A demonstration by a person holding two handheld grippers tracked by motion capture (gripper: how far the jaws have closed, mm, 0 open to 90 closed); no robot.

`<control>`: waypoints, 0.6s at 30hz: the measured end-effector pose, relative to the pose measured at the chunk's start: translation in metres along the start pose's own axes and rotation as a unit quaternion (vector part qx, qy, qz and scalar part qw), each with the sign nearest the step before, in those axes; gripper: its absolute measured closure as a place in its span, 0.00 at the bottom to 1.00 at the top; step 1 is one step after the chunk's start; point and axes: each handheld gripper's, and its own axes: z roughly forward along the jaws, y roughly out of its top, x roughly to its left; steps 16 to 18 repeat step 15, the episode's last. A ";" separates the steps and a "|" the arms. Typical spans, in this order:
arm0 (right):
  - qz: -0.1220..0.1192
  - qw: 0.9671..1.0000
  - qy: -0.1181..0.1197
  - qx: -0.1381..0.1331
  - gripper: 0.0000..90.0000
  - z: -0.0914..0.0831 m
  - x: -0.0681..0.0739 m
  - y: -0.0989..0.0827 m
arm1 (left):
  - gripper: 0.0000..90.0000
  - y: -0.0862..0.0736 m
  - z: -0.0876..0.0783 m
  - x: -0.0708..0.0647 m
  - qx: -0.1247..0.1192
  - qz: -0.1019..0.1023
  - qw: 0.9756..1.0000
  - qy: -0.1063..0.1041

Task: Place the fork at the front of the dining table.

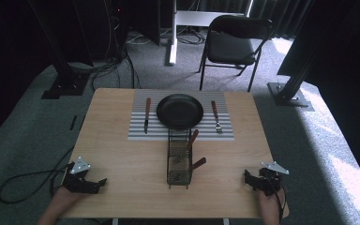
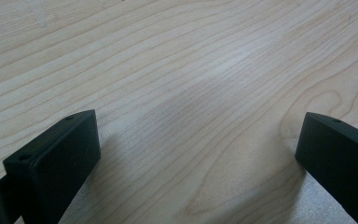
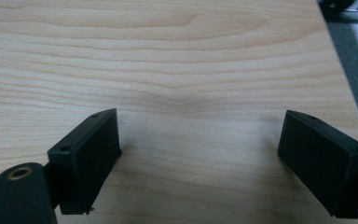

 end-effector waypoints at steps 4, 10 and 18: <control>0.001 1.000 -0.003 0.000 0.13 -0.001 0.000 -0.001 | 0.00 0.000 0.000 0.000 0.000 0.000 1.000 0.000; 0.011 1.000 -0.010 0.000 0.13 -0.002 0.001 -0.002 | 0.00 0.000 0.000 0.000 0.000 -0.001 1.000 0.000; 0.013 1.000 -0.012 0.000 0.13 -0.002 0.001 -0.002 | 0.00 0.000 0.000 0.000 0.001 0.000 1.000 0.000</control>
